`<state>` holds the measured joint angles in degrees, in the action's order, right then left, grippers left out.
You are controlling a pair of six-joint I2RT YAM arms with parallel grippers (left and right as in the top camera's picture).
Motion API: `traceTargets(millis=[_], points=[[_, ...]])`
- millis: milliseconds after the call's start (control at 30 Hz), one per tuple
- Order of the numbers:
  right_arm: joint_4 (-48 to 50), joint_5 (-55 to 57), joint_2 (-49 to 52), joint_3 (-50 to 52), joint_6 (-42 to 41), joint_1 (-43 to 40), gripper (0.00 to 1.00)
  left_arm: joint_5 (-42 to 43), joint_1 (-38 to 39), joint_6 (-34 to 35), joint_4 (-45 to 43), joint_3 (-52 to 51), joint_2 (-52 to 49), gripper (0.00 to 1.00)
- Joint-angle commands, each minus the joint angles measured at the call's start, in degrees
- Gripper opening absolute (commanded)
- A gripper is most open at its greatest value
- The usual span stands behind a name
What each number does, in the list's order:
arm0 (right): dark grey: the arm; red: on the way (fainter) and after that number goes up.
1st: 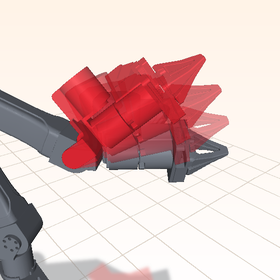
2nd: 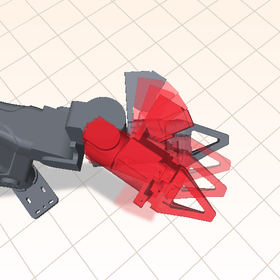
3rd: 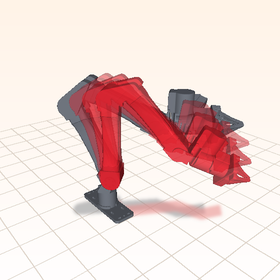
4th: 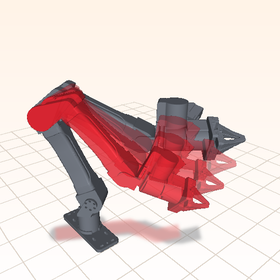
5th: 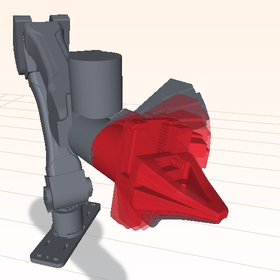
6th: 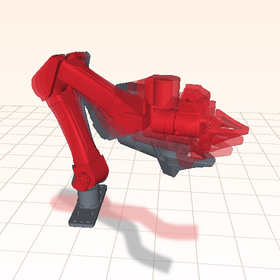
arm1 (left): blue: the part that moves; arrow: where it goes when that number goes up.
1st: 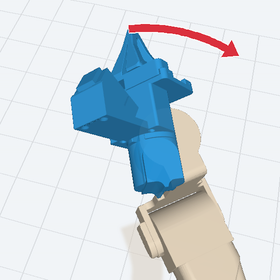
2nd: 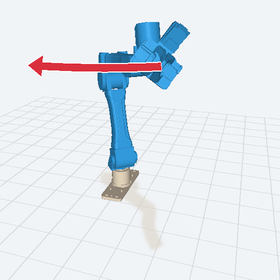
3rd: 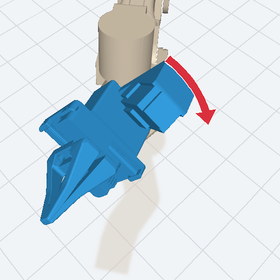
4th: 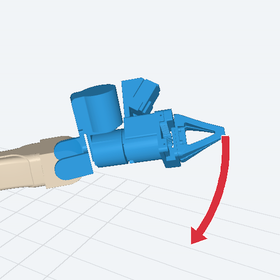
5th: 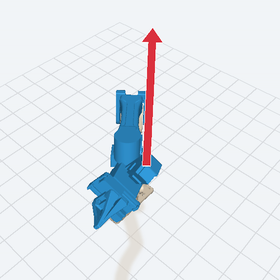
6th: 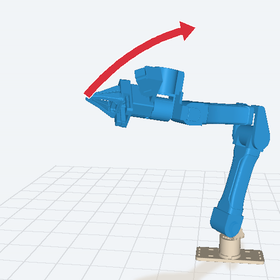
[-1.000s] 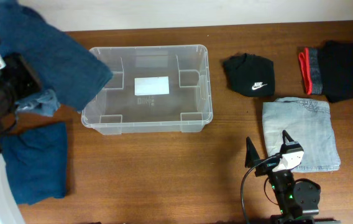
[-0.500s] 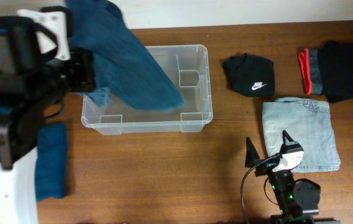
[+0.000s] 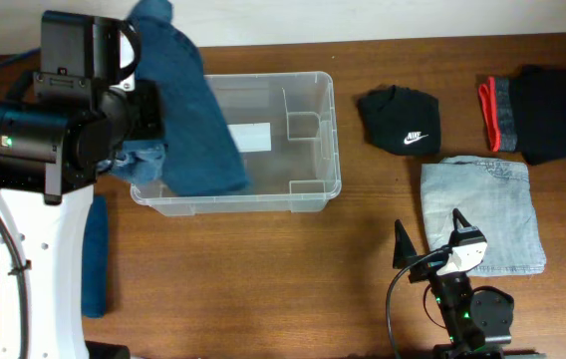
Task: Pack container
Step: 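Lower the blue jeans into the clear bin and release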
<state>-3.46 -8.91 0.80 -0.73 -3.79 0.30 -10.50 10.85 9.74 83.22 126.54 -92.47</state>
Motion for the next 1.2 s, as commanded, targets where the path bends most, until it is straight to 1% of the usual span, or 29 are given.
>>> traceTargets(millis=[0, 100, 200, 333, 467, 567, 700, 867, 1000, 1167], points=[[-0.2, 0.5, -0.4, 0.4, 0.4, -0.4, 0.99, -7.3, -0.1, 1.6, -1.7, 2.2, 2.6, 0.02], [-0.2, 0.5, -0.4, 0.4, 0.4, -0.4, 0.98, -7.3, -0.1, 3.7, -1.7, 2.1, 2.2, 0.02], [-0.2, 0.5, -0.4, 0.4, 0.4, -0.4, 0.98, -6.4, -0.1, 4.0, -1.4, 2.1, 1.2, 0.02], [-0.2, 0.5, -0.4, 0.4, 0.4, -0.4, 0.98, -1.6, -0.1, 3.9, -0.3, 2.1, -1.2, 0.02], [-0.2, 0.5, -0.4, 0.4, 0.4, -0.4, 0.98, 1.5, 0.5, 3.9, 0.5, 2.1, -4.1, 0.02], [-0.2, 0.5, -0.4, 0.4, 0.4, -0.4, 0.98, 3.2, 1.7, 3.9, 0.5, 2.1, -5.9, 0.02], [-0.2, 0.5, -0.4, 0.4, 0.4, -0.4, 0.99, 3.3, 4.4, 3.9, 0.4, 2.1, -8.0, 0.03], [-0.2, 0.5, -0.4, 0.4, 0.4, -0.4, 0.98, 3.3, 8.3, 3.9, 0.4, 2.1, -10.0, 0.09], [-0.2, 0.5, -0.4, 0.4, 0.4, -0.4, 0.98, 3.8, 10.6, 3.9, 0.4, 2.1, -11.8, 0.1], [-0.2, 0.5, -0.4, 0.4, 0.4, -0.4, 0.99, 10.1, 11.7, 3.9, 0.3, 2.1, -13.8, 0.1]])
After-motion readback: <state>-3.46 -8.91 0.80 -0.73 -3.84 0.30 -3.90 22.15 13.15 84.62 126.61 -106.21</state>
